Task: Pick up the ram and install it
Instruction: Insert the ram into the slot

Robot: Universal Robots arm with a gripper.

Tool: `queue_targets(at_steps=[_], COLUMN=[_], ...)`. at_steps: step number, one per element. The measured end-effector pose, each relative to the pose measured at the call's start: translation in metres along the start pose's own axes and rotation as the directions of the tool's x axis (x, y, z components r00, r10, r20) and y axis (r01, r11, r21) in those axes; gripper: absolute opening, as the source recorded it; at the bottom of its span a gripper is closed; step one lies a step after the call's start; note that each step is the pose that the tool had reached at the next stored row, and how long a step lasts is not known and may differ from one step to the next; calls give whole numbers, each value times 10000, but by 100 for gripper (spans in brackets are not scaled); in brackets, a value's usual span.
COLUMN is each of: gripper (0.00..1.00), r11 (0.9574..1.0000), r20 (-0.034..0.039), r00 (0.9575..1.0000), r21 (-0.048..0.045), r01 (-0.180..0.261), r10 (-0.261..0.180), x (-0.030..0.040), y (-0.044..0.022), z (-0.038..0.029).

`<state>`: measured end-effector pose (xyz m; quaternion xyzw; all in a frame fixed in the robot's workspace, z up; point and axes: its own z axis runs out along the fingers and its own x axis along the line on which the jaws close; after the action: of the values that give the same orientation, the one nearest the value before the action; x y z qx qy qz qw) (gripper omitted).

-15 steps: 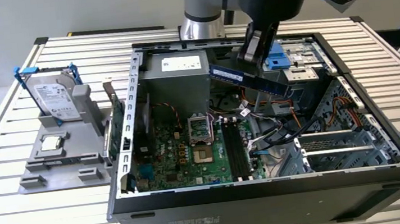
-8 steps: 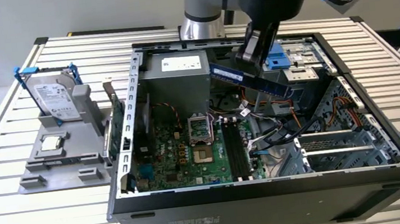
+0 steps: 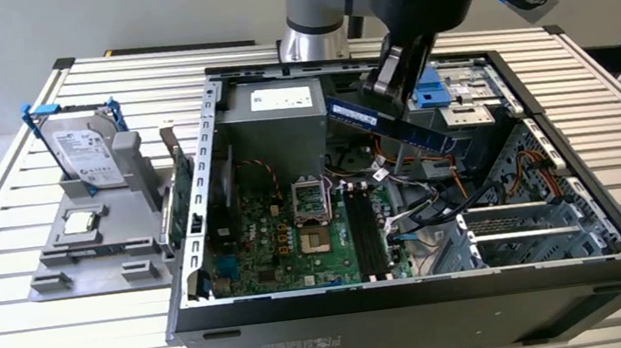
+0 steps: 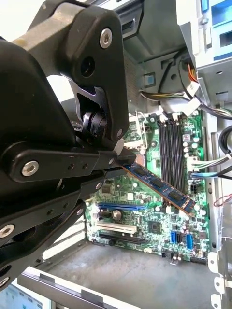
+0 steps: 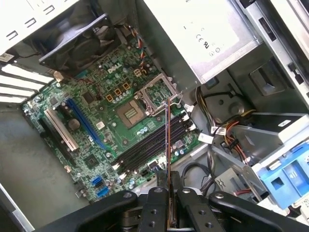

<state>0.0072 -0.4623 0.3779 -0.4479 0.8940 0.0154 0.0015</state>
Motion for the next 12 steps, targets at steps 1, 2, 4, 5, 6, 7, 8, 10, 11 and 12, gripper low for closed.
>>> queue_targets(at_steps=[1,2,4,5,6,7,8,10,11,12], gripper=[0,0,0,0,0,0,0,0,0,0], r11=[10000,9999,9998,9997,9996,9994,9993,9989,9987,9985], r20=[1,2,5,6,7,8,9,11,13,14], r00=[10000,9999,9998,9997,9996,9994,9993,9989,9987,9985], r21=[1,2,3,4,5,5,6,8,8,9], r01=[-51,-103,-197,-245,-289,-334,-380,-467,-510,-552], r10=[51,103,197,245,289,334,380,467,510,552], x=[0,0,0,0,0,0,0,0,0,0], y=[0,0,0,0,0,0,0,0,0,0], z=[0,0,0,0,0,0,0,0,0,0])
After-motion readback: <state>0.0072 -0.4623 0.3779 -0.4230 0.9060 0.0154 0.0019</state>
